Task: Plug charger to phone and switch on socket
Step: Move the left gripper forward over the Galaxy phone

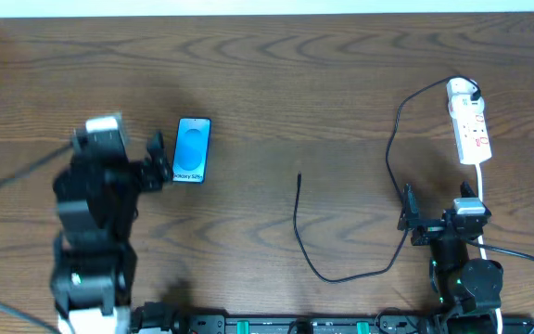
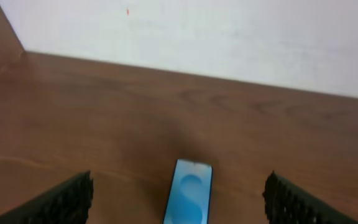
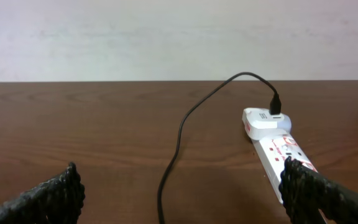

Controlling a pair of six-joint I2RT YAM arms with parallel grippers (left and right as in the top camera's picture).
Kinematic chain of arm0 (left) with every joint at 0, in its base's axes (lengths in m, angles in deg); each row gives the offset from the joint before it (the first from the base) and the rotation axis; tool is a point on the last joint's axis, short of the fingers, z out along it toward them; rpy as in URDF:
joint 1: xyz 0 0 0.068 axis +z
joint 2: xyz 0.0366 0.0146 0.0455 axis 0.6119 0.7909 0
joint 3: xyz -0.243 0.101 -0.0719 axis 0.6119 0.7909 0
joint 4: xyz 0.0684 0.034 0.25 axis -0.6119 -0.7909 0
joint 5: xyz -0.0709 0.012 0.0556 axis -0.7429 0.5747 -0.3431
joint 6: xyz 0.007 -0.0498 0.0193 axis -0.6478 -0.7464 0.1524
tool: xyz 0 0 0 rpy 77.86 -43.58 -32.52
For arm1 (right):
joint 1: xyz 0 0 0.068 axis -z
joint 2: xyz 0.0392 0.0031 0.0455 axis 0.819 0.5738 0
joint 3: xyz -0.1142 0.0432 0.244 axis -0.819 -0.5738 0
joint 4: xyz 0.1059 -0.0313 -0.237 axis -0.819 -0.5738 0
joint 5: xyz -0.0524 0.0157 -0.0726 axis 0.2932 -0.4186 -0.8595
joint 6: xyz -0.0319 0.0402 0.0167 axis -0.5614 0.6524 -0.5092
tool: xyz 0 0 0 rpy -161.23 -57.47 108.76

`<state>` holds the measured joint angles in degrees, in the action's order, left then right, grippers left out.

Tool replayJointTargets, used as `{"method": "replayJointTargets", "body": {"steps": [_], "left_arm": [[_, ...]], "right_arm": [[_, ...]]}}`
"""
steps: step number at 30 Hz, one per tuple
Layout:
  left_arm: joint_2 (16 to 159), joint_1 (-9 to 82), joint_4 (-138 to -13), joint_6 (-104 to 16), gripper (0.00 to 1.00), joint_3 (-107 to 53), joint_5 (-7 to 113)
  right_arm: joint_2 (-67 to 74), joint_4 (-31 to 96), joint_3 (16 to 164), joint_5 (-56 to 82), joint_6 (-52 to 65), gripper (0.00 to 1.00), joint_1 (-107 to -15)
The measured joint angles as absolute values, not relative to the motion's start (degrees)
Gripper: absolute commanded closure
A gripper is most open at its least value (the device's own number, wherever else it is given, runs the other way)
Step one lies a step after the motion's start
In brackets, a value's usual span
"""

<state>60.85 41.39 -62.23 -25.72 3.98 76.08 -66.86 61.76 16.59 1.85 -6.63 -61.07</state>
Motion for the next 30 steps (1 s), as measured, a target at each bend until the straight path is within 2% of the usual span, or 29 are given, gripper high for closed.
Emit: {"method": "replayJointTargets", "body": {"steps": [15,23,30], "left_arm": [[97.95,41.39,-98.43,-26.9,0.13,-44.24,73.88],[109.27,41.39,-112.13,-27.09,0.13,-50.84,73.68],[115.1,41.39,-114.49,-27.09,0.13,-50.84,73.66]], "right_arm": [[-66.84,61.74,16.59,1.85,-6.63,0.01,-61.07],[-66.86,61.76,16.59,1.85,-6.63,0.01,-61.07],[-66.86,61.76,16.59,1.85,-6.63,0.01,-61.07]]}}
